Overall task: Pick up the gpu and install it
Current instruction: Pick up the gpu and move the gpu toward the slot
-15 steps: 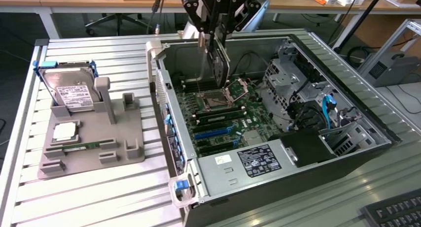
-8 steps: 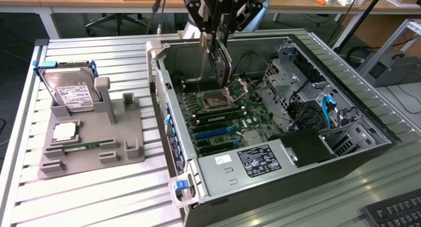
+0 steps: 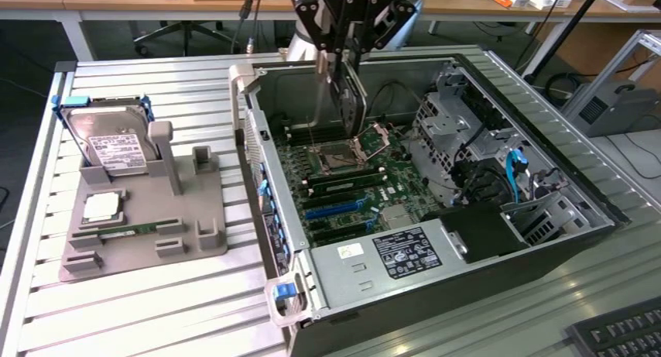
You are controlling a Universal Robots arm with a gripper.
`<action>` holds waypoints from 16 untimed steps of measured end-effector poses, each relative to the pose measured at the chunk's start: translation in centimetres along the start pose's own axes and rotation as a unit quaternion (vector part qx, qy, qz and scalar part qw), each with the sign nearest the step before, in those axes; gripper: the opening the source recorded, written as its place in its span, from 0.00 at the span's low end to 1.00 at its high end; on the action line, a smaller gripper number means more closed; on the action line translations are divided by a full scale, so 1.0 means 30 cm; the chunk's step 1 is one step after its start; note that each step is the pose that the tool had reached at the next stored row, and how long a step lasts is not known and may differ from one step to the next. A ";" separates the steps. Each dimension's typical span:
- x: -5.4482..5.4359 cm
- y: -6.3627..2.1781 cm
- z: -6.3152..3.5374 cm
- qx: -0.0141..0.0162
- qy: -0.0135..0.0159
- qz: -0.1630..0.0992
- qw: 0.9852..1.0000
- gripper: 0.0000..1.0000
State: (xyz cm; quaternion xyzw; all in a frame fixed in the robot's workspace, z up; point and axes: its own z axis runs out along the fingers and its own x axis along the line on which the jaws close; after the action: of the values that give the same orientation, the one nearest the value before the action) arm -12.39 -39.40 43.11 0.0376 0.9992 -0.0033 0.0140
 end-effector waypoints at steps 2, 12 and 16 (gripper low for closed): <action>-0.004 0.000 0.000 0.000 0.000 0.000 1.000 0.27; -0.028 0.002 0.001 0.000 0.000 0.000 1.000 0.27; -0.035 0.003 0.001 0.000 0.000 0.000 1.000 0.27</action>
State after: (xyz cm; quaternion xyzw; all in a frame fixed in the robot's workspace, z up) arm -11.35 -39.41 43.10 0.0375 0.9992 -0.0033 0.0140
